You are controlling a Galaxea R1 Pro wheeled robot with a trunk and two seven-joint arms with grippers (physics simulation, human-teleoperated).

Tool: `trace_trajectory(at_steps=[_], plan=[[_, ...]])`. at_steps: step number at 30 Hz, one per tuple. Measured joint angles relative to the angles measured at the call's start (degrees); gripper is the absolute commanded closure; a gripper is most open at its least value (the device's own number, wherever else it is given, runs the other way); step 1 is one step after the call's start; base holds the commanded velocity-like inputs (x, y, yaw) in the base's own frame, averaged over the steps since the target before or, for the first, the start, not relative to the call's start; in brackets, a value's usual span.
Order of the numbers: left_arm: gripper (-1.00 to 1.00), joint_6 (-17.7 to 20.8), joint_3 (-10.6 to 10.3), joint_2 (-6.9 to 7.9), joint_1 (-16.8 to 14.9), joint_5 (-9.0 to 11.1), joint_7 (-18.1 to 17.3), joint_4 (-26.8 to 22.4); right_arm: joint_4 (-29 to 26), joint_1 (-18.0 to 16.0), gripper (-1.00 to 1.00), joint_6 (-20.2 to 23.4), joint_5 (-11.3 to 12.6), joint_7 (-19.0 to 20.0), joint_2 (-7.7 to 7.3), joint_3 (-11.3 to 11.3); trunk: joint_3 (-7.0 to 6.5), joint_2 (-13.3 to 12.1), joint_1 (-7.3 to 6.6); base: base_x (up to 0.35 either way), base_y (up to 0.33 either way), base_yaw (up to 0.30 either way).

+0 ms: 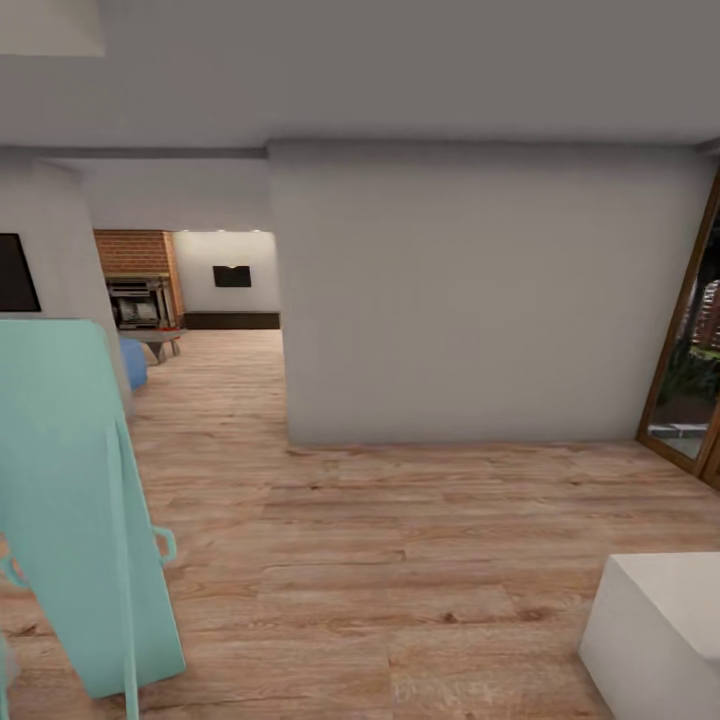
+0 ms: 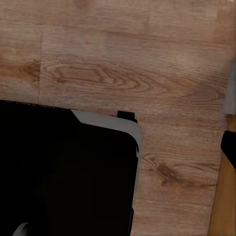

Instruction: Move the two storage containers from the living room to the garage. In the garage, place one container on the floor and stack the other container on top of it (either order is fine).

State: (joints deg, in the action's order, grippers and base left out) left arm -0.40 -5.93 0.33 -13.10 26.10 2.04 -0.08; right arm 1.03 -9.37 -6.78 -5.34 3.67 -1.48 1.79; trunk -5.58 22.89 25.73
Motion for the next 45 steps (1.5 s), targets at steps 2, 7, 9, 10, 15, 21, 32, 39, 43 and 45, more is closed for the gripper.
trace_trajectory(at_steps=[2,7,9,10,15,21,32,39,43,45], plan=[[-1.0,0.0,0.0,-0.02,-0.04,0.0,0.0,0.0,0.0,0.0,-1.0,0.0,0.0,-0.01,0.0,0.01,0.0,0.0,0.0,0.324,0.0,0.0],[-1.0,0.0,0.0,-0.02,0.01,0.0,0.0,0.0,0.0,0.0,-1.0,0.01,-0.01,-0.01,0.0,0.01,0.0,0.0,0.0,0.324,0.0,0.0],[-1.0,0.0,0.0,-0.01,0.01,0.0,0.0,0.0,0.0,0.0,-1.0,0.0,0.01,-0.01,0.0,0.01,0.0,0.0,0.0,0.324,0.0,0.0],[-1.0,0.0,0.0,-0.03,0.01,0.0,0.0,0.0,0.0,0.0,-1.0,0.01,0.01,-0.01,0.0,0.0,0.0,0.0,0.0,0.324,0.0,0.0],[-1.0,0.0,0.0,0.01,-0.04,0.0,0.0,0.0,0.0,0.0,-1.0,0.01,0.0,-0.01,0.0,0.01,0.0,0.0,0.0,0.324,0.0,0.0],[-1.0,0.0,0.0,0.02,-0.01,0.0,0.0,0.0,0.0,0.0,-1.0,0.02,0.02,-0.01,0.0,0.01,0.0,0.0,0.0,0.324,0.0,0.0],[-1.0,0.0,0.0,-0.05,-0.03,0.0,0.0,0.0,0.0,0.0,-1.0,0.01,0.01,-0.01,0.0,0.01,0.0,0.0,0.0,0.324,0.0,0.0],[-1.0,0.0,0.0,-0.06,-0.01,0.0,0.0,0.0,0.0,0.0,-1.0,0.01,0.01,-0.01,0.0,0.01,0.0,0.0,0.0,0.324,0.0,0.0],[-1.0,0.04,0.0,-0.06,-0.02,0.0,0.0,0.0,0.0,0.0,-1.0,0.02,0.02,-0.01,0.0,0.01,0.0,0.0,0.0,0.324,0.0,0.0],[-1.0,0.06,0.0,-0.06,0.0,0.0,0.0,0.0,0.0,0.0,-1.0,0.02,0.02,-0.01,0.0,0.0,0.0,0.0,0.0,0.324,0.0,0.0]])
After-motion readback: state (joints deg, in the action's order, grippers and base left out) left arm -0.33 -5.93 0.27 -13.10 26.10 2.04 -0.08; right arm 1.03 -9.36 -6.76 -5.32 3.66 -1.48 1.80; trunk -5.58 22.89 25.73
